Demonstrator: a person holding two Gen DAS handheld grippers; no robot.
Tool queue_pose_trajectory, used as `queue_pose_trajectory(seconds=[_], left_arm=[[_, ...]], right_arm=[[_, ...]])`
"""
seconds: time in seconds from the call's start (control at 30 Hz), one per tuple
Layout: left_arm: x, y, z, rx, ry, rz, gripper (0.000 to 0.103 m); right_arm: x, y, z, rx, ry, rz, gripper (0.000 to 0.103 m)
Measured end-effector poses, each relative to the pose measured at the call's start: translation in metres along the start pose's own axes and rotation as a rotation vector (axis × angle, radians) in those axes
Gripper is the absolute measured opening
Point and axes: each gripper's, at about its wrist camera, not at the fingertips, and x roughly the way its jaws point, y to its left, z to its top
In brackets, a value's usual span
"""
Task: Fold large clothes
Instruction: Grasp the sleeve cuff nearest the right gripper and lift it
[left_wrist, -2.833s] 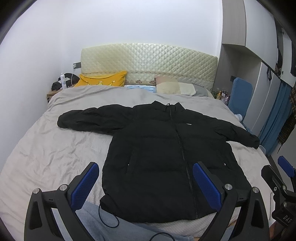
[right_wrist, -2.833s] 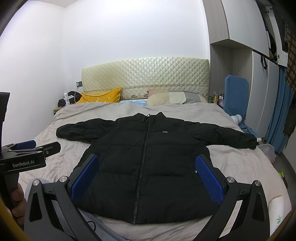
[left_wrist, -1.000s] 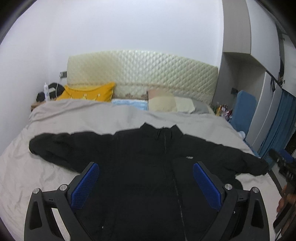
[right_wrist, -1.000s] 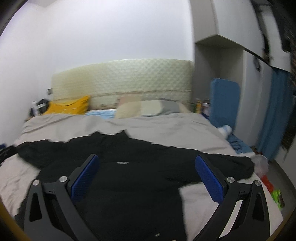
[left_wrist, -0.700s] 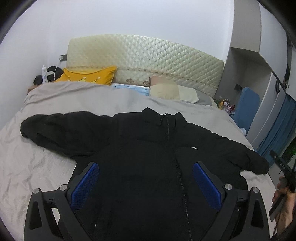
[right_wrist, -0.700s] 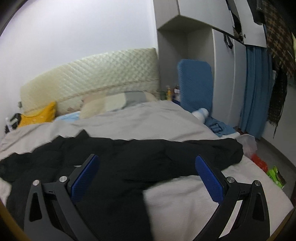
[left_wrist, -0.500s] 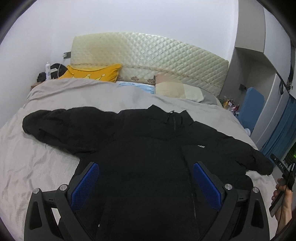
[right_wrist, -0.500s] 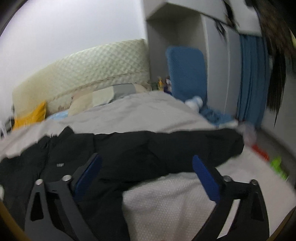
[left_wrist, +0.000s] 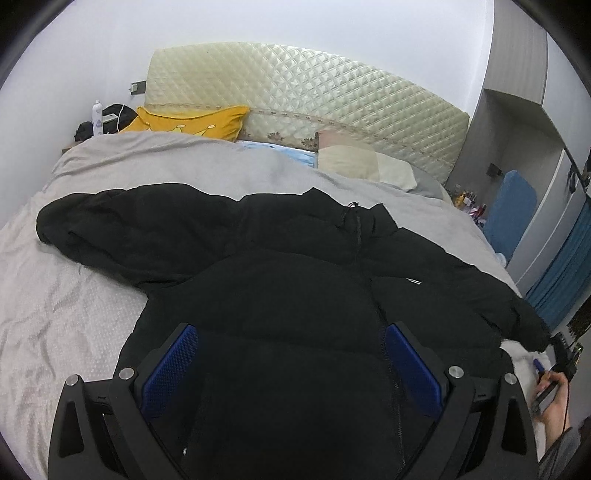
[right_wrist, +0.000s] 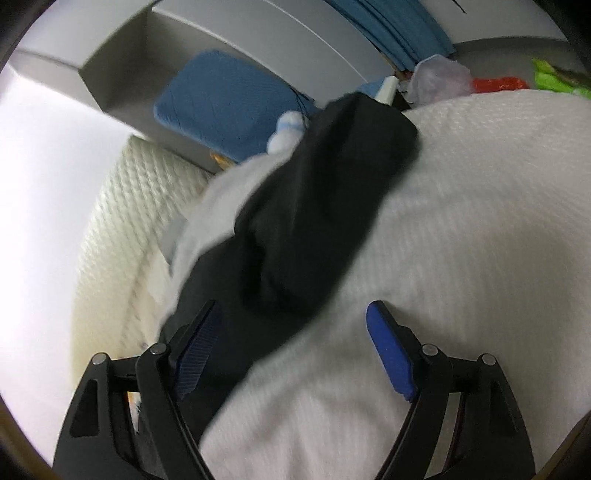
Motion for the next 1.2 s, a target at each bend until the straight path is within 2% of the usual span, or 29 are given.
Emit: queue_pose_trajectory(seconds=[0.2,0.27,0.3,0.33,0.43,0.5,0.53,0.63,0.77,0.9,1.0,1.1,1.2], left_arm=[[0.022,-0.003,0.000,-0.002,0.007,0.026,0.102],[0.034,-0.005,-0.002,0.000,0.012,0.061,0.102],[0.040,-0.006,-0.001,0.004,0.025,0.061,0.102],[0.047,-0.007,-0.002,0.013,0.043,0.064,0.102],[0.057,-0.009,-0.004,0.039,0.065,0.094,0.102],[0.059,-0.006,-0.003,0.034,0.079,0.116,0.102],[0.058,-0.005,-0.003,0.031,0.080,0.120,0.102],[0.052,-0.008,-0.001,0.058,0.051,0.131,0.102],[0.044,-0.009,0.006,0.080,0.068,0.137,0.102],[0.025,-0.011,0.006,0.112,0.025,0.149,0.102],[0.021,-0.013,0.003,0.143,0.031,0.156,0.102],[0.011,-0.008,0.004,0.149,0.038,0.152,0.102],[-0.009,0.000,0.006,0.151,0.019,0.140,0.102]], right_arm=[[0.041,-0.011,0.035,0.013,-0.066,-0.013,0.079],[0.053,-0.004,0.045,-0.008,-0.100,-0.026,0.078],[0.058,-0.005,0.048,-0.011,-0.114,-0.033,0.073],[0.062,-0.005,0.049,-0.011,-0.124,-0.036,0.062],[0.070,-0.016,0.053,0.032,-0.143,-0.013,0.040],[0.068,-0.020,0.050,0.032,-0.171,0.001,0.031],[0.068,-0.018,0.049,0.018,-0.172,0.001,0.023],[0.060,0.009,0.046,-0.096,-0.188,-0.055,0.012],[0.034,0.035,0.048,-0.160,-0.213,-0.080,0.011],[0.002,0.064,0.059,-0.199,-0.241,-0.075,0.011],[-0.029,0.104,0.064,-0.262,-0.256,-0.050,0.011],[-0.065,0.161,0.064,-0.348,-0.273,-0.003,0.011],[-0.093,0.219,0.049,-0.510,-0.280,-0.003,0.011]])
